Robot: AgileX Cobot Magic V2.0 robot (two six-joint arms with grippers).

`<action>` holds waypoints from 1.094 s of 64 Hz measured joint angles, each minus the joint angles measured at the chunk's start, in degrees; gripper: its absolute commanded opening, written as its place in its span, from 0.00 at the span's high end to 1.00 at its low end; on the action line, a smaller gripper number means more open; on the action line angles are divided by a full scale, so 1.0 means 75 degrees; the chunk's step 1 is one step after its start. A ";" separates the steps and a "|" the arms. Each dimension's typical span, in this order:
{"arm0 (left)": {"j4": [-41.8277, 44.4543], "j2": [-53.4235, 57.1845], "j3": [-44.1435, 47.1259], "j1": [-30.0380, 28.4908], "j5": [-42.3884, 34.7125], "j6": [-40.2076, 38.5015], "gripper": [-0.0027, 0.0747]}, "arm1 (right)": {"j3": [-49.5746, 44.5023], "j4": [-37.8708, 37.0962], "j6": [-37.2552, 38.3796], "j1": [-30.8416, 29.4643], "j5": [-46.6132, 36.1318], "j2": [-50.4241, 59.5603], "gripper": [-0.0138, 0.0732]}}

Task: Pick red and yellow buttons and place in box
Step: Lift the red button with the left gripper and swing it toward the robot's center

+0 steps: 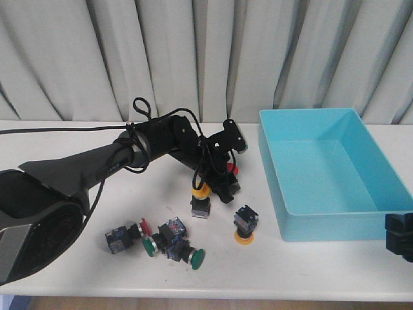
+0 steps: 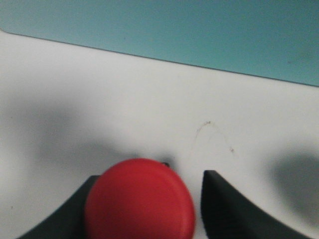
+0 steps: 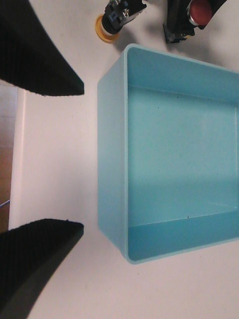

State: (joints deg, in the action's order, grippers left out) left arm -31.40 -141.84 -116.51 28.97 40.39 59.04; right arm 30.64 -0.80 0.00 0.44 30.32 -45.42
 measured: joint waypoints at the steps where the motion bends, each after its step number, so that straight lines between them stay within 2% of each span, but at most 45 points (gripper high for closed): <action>1: 0.0000 0.0000 0.0000 0.0000 0.0000 0.0000 0.55 | 0.0000 0.0000 0.0000 0.0000 0.0000 0.0000 0.27; 21: 0.0009 0.0069 0.0000 0.0000 0.0188 -0.0046 0.69 | 0.0000 0.0000 0.0000 0.0000 0.0000 0.0000 0.27; 43: 0.0023 0.0737 0.0000 0.0000 0.0804 -0.0688 0.69 | 0.0000 0.0000 0.0000 0.0000 0.0000 0.0000 0.27; 70: 0.0140 0.1689 0.0000 0.0000 0.0951 -0.1845 0.69 | 0.0000 0.0000 0.0000 0.0000 0.0000 0.0000 0.27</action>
State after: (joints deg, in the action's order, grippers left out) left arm -30.35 -129.18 -116.51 28.97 47.52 45.20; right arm 30.64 -0.80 0.00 0.44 30.32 -45.42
